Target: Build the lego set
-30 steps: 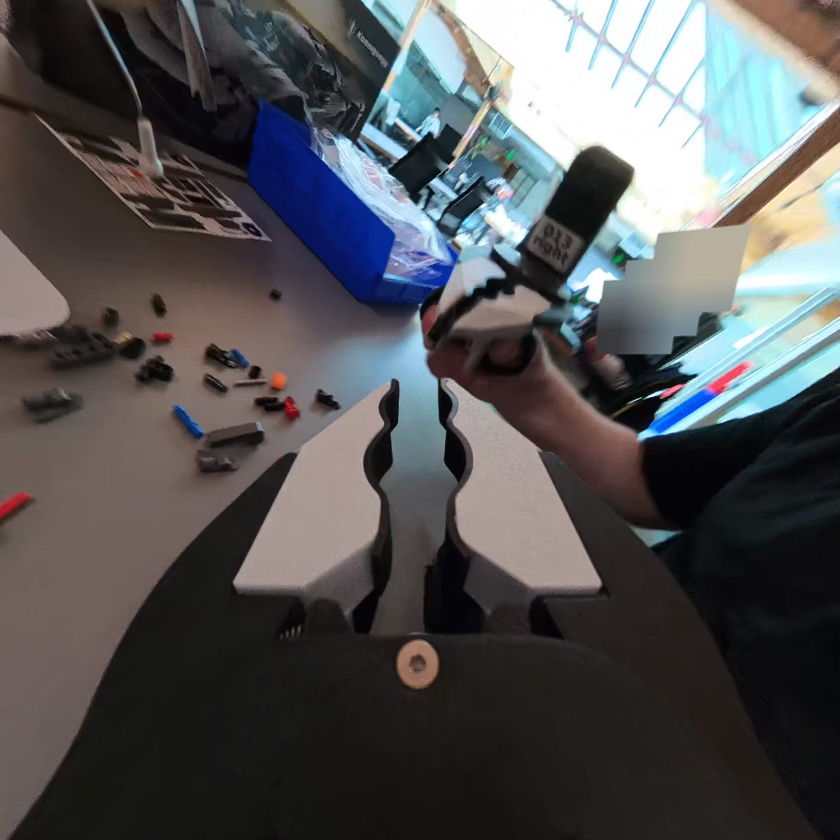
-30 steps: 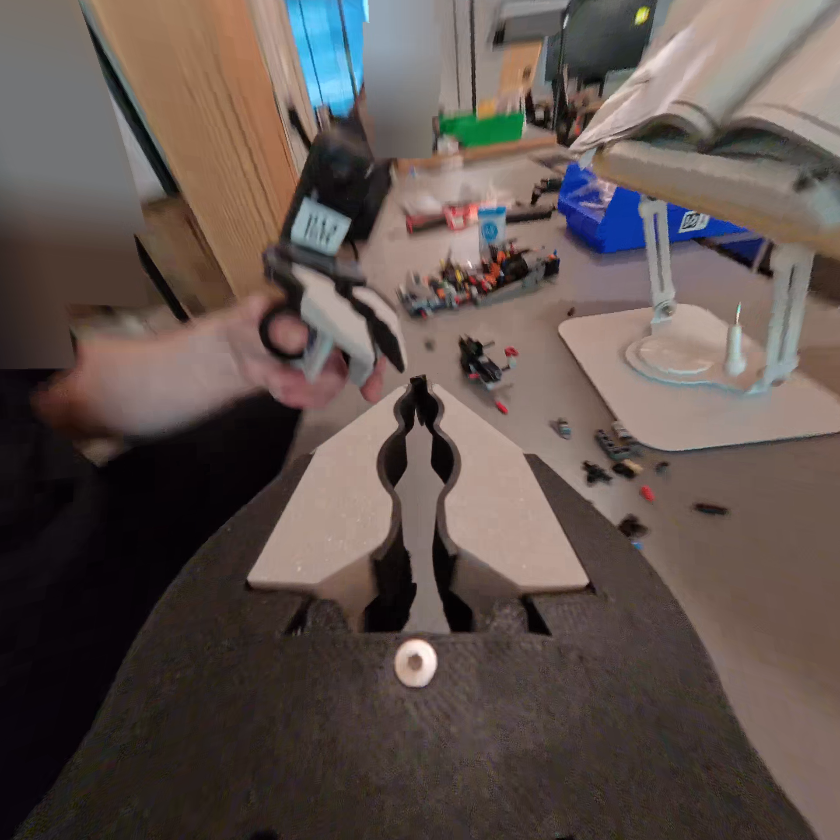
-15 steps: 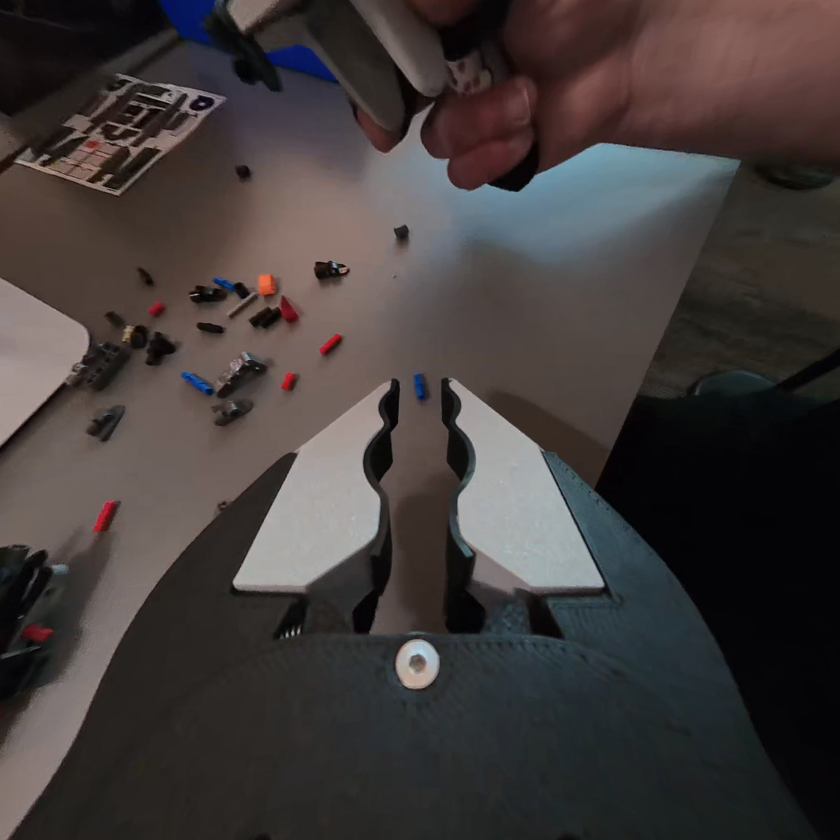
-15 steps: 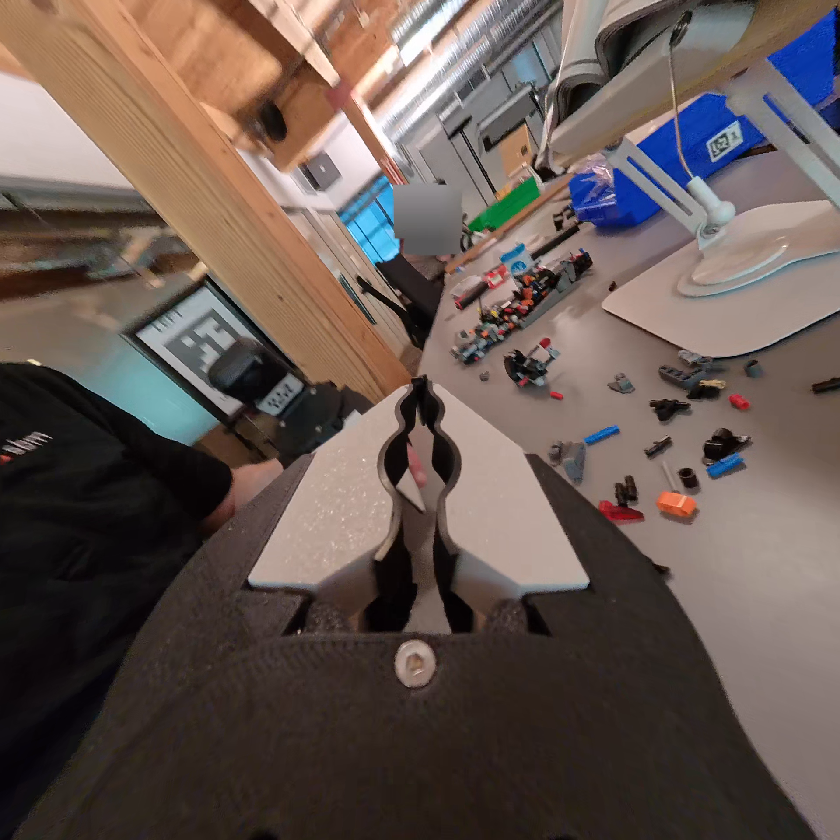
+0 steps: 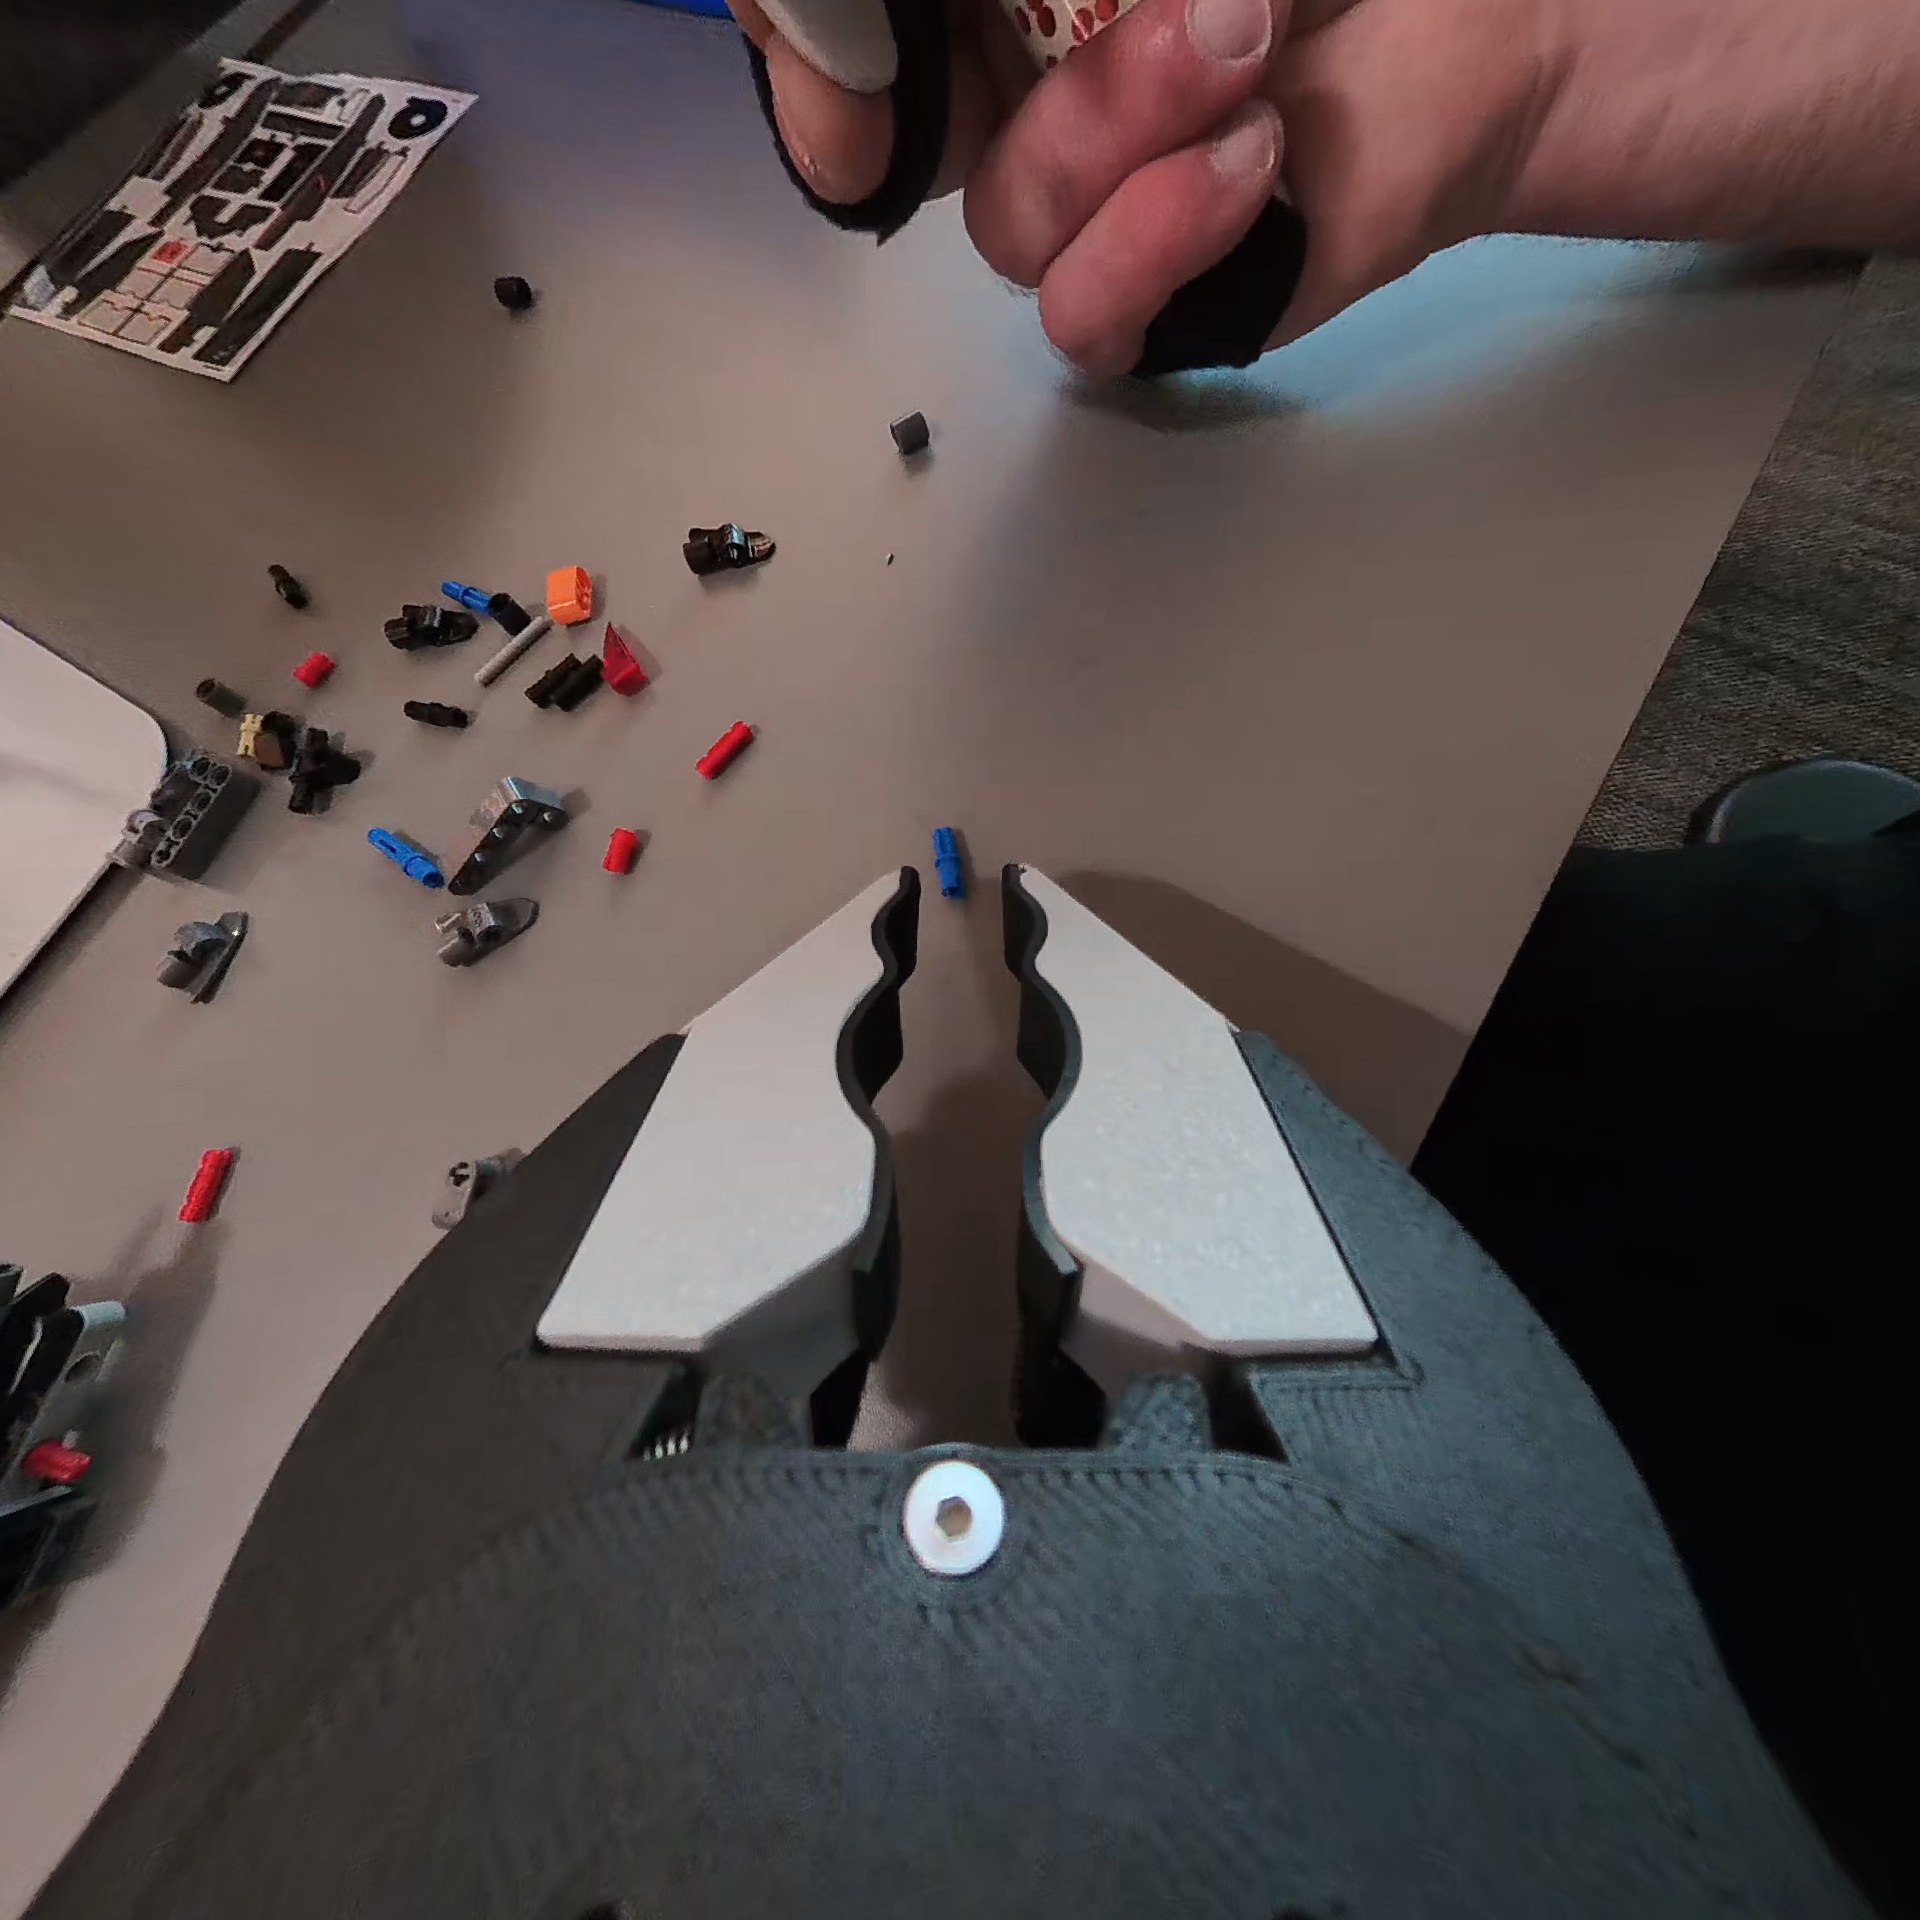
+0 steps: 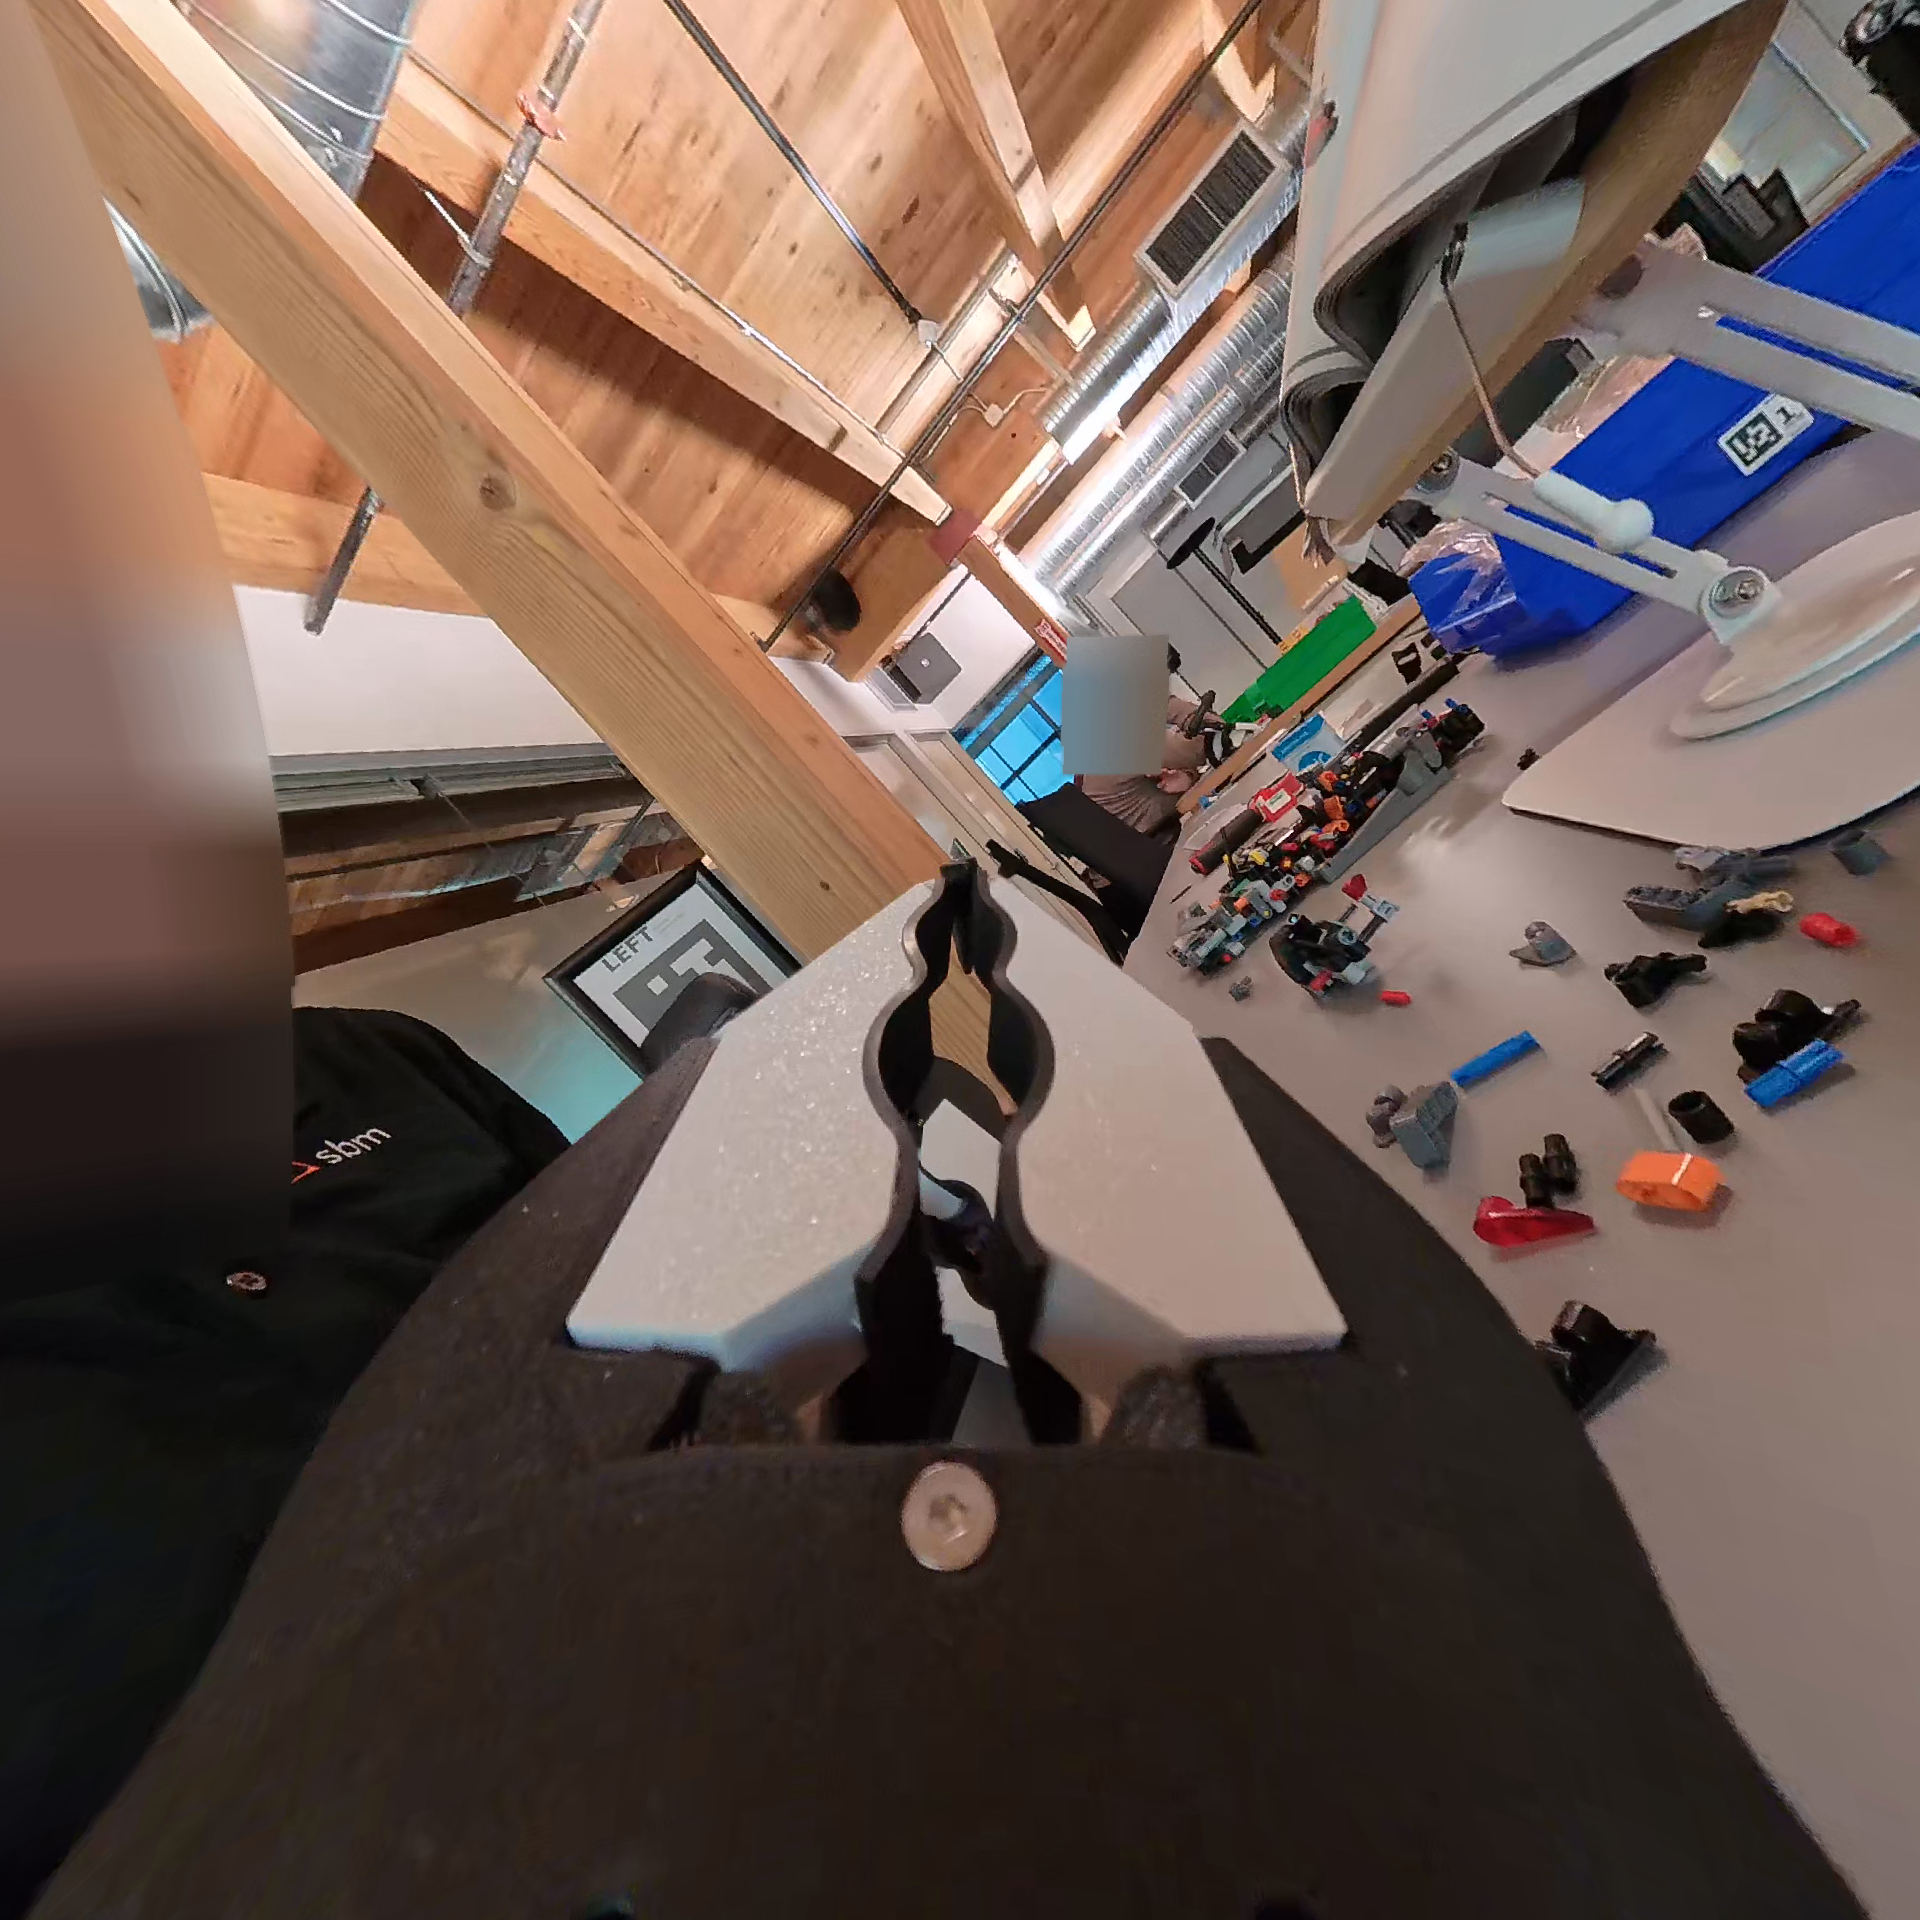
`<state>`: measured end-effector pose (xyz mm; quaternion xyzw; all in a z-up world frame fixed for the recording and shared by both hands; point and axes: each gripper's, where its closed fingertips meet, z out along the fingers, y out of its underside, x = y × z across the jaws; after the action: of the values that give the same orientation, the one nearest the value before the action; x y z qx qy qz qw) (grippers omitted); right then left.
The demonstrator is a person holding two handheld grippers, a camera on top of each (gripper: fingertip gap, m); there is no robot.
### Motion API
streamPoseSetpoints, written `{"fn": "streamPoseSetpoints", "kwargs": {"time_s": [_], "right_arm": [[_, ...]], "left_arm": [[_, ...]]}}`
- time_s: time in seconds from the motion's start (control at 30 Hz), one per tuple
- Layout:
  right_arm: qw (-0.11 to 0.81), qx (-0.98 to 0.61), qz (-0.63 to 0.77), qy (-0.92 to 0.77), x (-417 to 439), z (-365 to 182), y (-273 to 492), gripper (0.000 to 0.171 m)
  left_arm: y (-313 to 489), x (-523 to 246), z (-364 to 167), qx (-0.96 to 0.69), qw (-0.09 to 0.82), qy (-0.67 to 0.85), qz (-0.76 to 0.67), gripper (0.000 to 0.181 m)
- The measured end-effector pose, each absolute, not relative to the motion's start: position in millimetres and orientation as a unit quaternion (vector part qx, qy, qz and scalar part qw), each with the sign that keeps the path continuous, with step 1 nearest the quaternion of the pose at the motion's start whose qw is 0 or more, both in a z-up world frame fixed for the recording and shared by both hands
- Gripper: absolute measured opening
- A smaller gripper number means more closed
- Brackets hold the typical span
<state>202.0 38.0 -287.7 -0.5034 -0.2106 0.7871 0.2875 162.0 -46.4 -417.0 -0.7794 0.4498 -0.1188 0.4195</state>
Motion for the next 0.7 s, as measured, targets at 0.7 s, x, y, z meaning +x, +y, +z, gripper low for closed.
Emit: {"fn": "streamPoseSetpoints", "kwargs": {"time_s": [0.7], "right_arm": [[0.292,-0.512,0.773,-0.233,198.8,-292.2,35.2,0.0]], "left_arm": [[-35.5,166.0,-431.2,-0.788,0.39,0.47,-0.074,0.003]]}}
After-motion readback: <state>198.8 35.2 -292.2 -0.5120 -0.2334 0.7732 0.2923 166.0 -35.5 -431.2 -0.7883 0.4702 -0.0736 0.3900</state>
